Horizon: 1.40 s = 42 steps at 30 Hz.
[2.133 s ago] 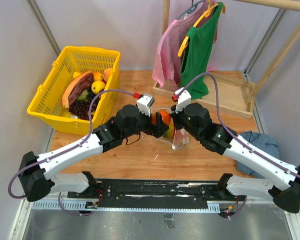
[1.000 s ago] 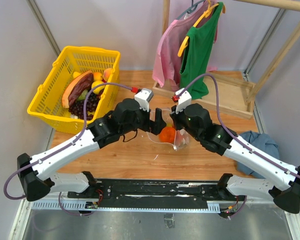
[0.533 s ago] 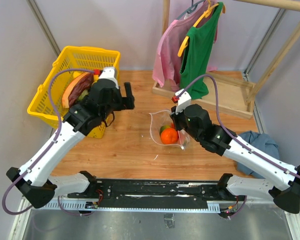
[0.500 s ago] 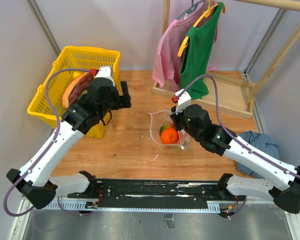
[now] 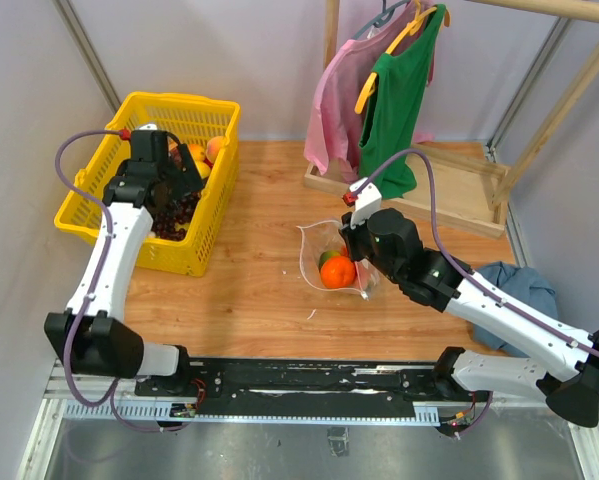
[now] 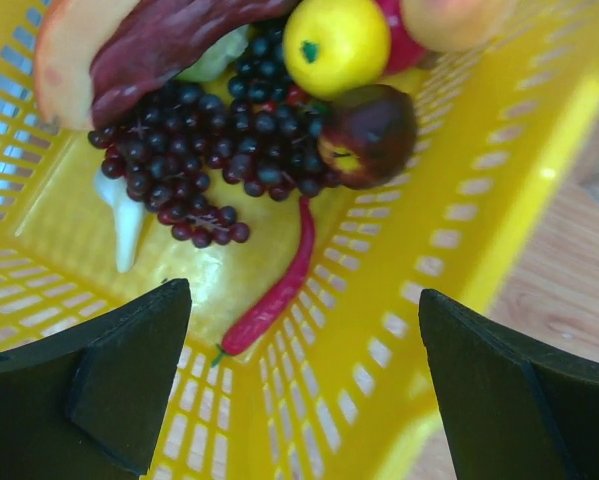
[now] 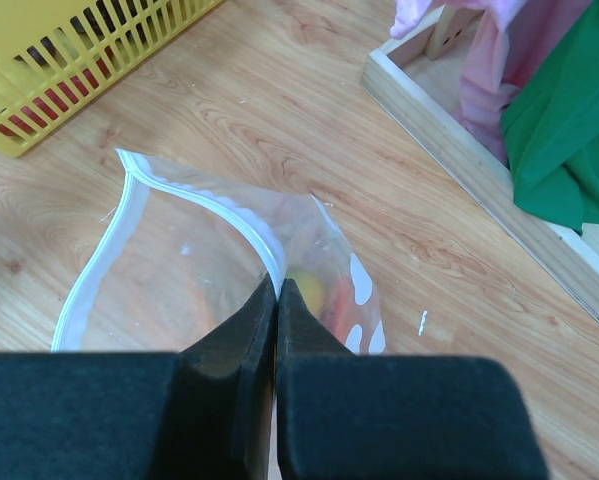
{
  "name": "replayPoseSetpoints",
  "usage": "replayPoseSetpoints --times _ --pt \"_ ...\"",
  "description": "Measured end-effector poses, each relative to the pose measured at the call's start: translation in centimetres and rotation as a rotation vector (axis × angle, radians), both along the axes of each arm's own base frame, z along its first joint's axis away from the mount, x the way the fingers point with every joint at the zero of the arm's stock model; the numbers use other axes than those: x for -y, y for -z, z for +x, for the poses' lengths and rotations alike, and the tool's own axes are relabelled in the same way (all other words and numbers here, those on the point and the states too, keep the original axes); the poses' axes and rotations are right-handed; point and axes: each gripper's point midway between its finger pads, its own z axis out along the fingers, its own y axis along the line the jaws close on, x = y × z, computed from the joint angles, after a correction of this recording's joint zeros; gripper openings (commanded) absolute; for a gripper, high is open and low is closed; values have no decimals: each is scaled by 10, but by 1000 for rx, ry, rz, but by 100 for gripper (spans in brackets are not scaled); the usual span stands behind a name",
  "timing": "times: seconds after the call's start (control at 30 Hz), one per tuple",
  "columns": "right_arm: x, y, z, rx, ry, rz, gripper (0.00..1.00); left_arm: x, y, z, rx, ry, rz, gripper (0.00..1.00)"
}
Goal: Place the food in the zip-top bag and seal the zipper
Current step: Pick up the fake vegetable from the bin.
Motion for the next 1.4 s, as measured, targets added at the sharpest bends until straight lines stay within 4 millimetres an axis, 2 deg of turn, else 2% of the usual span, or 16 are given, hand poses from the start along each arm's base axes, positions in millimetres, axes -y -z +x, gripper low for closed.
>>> replayPoseSetpoints --times 0.13,0.37,0.53,0.63,0.83,0.97,1.07,1.13,1.2,1.4 --pt "0 0 0 0 0 1 1 -27 35 12 -106 -57 9 99" --pt "0 0 0 -1 -1 0 1 -62 95 18 -293 -147 84 95" --pt "1 1 2 -3 1 3 1 -79 141 9 -435 -185 142 88" --pt "0 1 3 -6 -4 6 1 -94 161 -1 -508 -228 186 79" --pt "-3 3 3 -13 -14 4 1 -126 186 -14 -612 -317 249 73" --pt "-6 10 3 -28 -25 -8 1 -141 202 -22 -677 -354 280 63" --pt "-9 15 3 -39 -33 -17 1 -146 211 -25 -708 -362 279 59" --pt "-9 15 3 -41 -35 -18 1 -150 215 -26 -720 -370 277 51" --pt "-9 16 3 -42 -35 -17 1 -151 218 -27 -730 -372 273 49" --pt "-9 15 4 -42 -36 -16 1 -151 233 -28 -770 -358 259 24"
